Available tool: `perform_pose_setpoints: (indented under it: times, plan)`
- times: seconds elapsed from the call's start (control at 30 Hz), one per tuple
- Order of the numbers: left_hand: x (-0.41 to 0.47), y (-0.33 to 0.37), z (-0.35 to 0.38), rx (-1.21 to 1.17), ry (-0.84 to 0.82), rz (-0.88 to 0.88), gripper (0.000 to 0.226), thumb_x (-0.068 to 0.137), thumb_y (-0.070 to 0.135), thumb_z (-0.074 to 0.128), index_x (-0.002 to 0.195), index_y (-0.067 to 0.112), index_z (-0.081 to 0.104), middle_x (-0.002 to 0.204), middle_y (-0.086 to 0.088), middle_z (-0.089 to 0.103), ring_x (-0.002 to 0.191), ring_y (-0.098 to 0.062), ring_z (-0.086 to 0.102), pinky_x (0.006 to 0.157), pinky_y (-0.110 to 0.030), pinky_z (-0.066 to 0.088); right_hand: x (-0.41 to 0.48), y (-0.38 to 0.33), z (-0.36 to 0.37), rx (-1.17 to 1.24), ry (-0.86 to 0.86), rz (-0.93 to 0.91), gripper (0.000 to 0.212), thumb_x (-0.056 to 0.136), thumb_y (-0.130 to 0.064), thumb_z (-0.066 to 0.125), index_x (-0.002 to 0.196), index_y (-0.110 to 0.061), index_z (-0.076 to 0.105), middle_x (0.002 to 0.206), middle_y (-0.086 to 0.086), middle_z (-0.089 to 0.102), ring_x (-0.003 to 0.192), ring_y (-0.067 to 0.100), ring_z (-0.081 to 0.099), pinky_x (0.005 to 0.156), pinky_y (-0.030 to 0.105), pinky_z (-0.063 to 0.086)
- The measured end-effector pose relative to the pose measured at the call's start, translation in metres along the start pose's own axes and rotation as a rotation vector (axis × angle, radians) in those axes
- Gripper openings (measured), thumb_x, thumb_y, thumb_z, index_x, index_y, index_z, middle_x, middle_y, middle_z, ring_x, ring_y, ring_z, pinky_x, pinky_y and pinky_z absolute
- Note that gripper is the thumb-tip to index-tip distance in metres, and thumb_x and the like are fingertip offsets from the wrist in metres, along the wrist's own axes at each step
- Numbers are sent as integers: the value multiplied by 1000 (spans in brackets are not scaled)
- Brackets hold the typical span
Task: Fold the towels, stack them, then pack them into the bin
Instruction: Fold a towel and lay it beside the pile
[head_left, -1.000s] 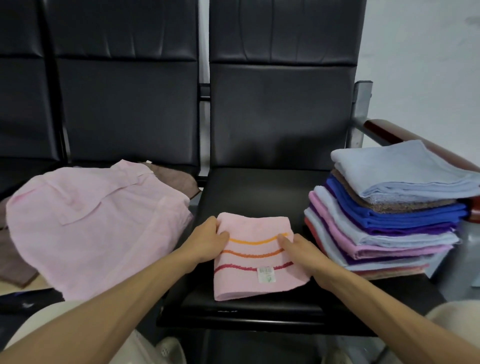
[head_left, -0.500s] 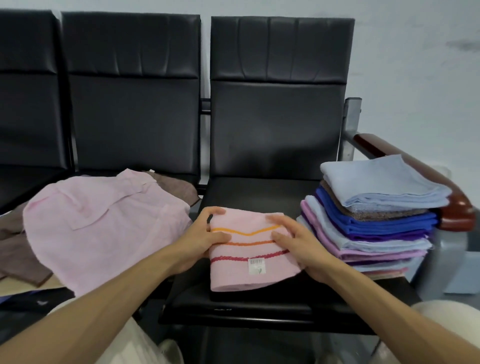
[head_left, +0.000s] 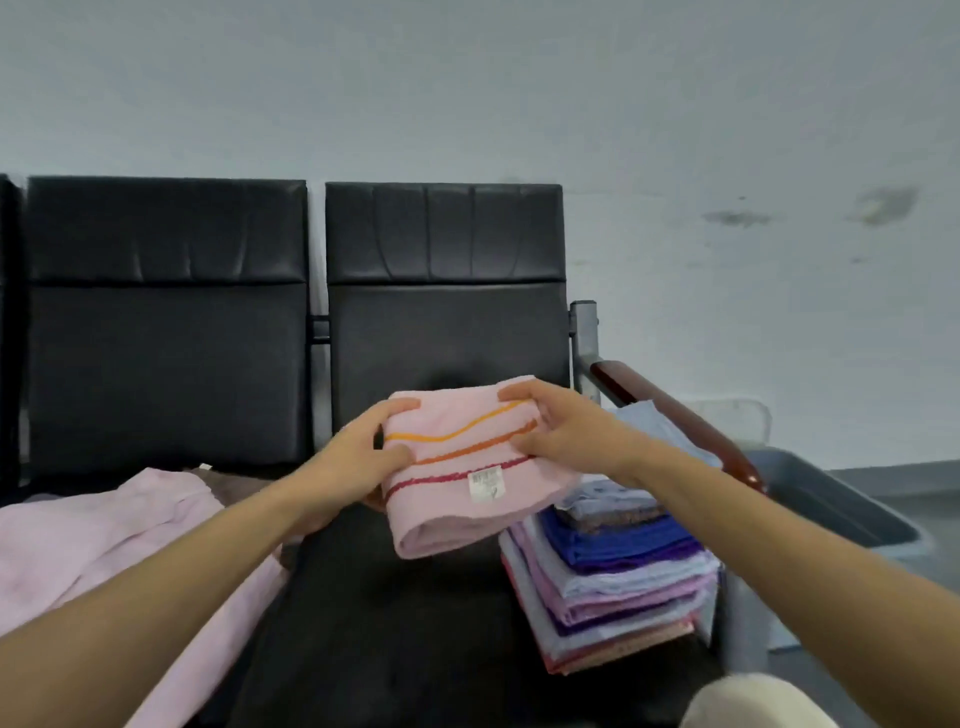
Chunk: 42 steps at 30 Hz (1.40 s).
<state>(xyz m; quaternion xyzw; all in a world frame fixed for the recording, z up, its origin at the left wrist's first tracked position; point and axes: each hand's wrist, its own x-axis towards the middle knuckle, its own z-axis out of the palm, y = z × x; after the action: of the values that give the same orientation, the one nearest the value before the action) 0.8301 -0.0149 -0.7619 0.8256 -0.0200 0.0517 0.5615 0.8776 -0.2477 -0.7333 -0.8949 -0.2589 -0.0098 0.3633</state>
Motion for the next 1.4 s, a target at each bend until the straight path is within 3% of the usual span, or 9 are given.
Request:
perform_pose_setpoints:
  times: [0.1,0.3,0.4,0.47,0.6,0.83,1.1,1.27,1.4]
  plan:
    - [35,39,34,-36,12,94,49,94,9,52,133,35,39,111,6,54,91,-14,64,55,-28,57,4,22,-50,72,76,52,42,90,-15,62,125,-35,50,103,-8,56,97,15,57,82,29,49]
    - [96,75,107,-162,-9,116,50,92,8,53,135,31,41,114,-1,53,94,-22,62,62,-36,59,5,76,-105,-12,240,179,46,90,-8,58,133,-23,49,121,3,53,104,20,53,90,31,45]
    - [114,60,138,-152,-41,26,52,91,9,53,137,29,41,120,-5,52,97,-23,60,61,-34,56,6,108,-94,-7,151,328,45,91,-13,56,134,-23,46,126,4,51,106,21,53,89,32,47]
    - [120,39,153,-44,-63,-5,53,90,11,55,138,29,42,125,-6,53,102,-23,59,75,-34,56,8,124,-79,-122,53,409,49,91,-17,55,138,-22,42,131,4,50,110,20,52,92,30,45]
    - [118,9,161,81,-67,-24,40,89,15,57,128,25,55,125,-5,58,107,-19,58,95,-34,49,17,137,-58,-357,-63,419,50,95,-18,48,142,-18,32,117,8,59,79,15,51,60,21,38]
    - [108,9,156,109,-86,-21,51,93,20,57,141,20,43,135,-7,52,114,-19,55,101,-36,46,19,130,-45,-461,-140,474,43,95,-12,40,137,-12,32,117,13,58,86,22,54,69,30,43]
    - [84,19,135,218,-138,36,47,97,28,51,142,17,44,138,-6,50,118,-19,53,83,-20,41,-4,86,-56,-955,51,320,30,91,-21,49,119,-10,54,121,10,52,114,28,49,86,37,44]
    - [60,7,100,101,-152,40,33,98,22,50,130,21,53,112,-2,59,94,-10,58,72,-21,50,2,52,-46,-1053,83,173,25,87,-18,54,110,-11,61,132,6,52,105,26,53,82,36,43]
    - [36,-15,48,-34,-31,41,21,99,16,48,113,18,63,103,-7,66,88,-15,65,75,-27,53,24,10,-9,-986,63,31,20,87,-18,54,104,-11,63,108,10,60,99,28,58,76,37,46]
